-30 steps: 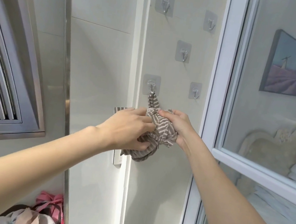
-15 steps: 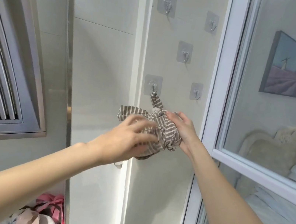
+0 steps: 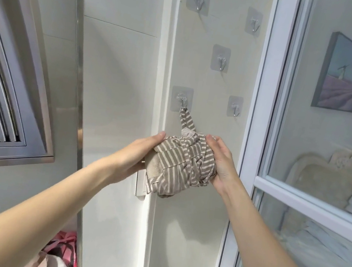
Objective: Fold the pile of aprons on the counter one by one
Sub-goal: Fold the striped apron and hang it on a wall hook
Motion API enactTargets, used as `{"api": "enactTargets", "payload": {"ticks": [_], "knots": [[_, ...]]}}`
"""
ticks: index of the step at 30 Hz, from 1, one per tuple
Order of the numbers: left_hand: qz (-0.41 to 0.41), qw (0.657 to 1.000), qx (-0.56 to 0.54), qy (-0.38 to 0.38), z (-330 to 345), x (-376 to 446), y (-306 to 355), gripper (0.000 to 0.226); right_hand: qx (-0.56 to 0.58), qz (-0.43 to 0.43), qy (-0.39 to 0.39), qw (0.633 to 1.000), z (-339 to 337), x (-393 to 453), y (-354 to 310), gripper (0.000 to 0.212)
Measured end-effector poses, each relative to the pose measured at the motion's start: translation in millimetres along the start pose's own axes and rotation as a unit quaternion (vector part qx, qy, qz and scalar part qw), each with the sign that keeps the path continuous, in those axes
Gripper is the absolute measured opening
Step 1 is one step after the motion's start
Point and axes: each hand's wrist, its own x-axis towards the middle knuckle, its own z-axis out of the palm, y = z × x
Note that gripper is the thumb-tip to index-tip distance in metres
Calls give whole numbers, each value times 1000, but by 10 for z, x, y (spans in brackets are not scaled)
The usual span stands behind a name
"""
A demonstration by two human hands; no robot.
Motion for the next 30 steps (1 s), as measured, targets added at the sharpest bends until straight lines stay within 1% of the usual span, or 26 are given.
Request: {"api": "enactTargets", "payload": {"ticks": [1,3,6,7,8,10,11,13,16,18,20,21,23,24,25,27,29,30], "knots": [[-11,1000,-16,0,-40,24,14,40,-2,-4,-1,1000,4,-2,-14,11],[-11,1000,-6,-13,-117,51,93,37,-12,-6,-8,1000,-4,-7,-57,14],[-2,997,-12,-75,-149,63,229,30,-22,0,-22,1000,-8,-17,-118,14],[0,997,-26,-79,-123,86,244,26,-22,-1,-24,999,-9,-21,-136,14],[-4,997,-49,-66,-74,116,234,23,-22,-3,-25,999,-12,-28,-155,14],[-34,994,-107,-6,23,169,184,17,-17,-17,-23,999,12,-49,-191,15],[-57,988,-143,10,80,192,143,18,-10,-26,-19,999,22,-57,-208,15],[-110,970,-218,1,155,191,94,29,16,-38,-8,999,78,-66,-213,16],[-121,951,-282,-22,196,178,84,54,53,-50,-4,997,165,-62,-172,17],[-120,949,-288,-38,194,135,82,57,60,-52,3,997,210,-76,-149,17],[-132,955,-265,-23,181,91,51,52,65,-56,13,996,198,-78,-124,16],[-134,962,-235,-16,195,71,31,45,68,-55,20,996,175,-82,-116,15],[-106,980,-167,19,228,33,-15,26,68,-58,33,995,115,-94,-117,13],[-90,984,-147,41,225,32,-23,25,66,-63,38,995,88,-92,-127,13],[-80,984,-144,61,198,47,-49,29,54,-70,47,995,55,-91,-140,13],[-71,983,-157,58,142,35,-85,41,-14,-97,74,992,-19,-27,-140,16],[-45,986,-154,43,153,-14,-60,59,-165,-133,100,972,-59,28,-108,20],[-24,991,-127,28,184,-23,-42,62,-238,-144,99,955,-53,53,-67,20]]}}
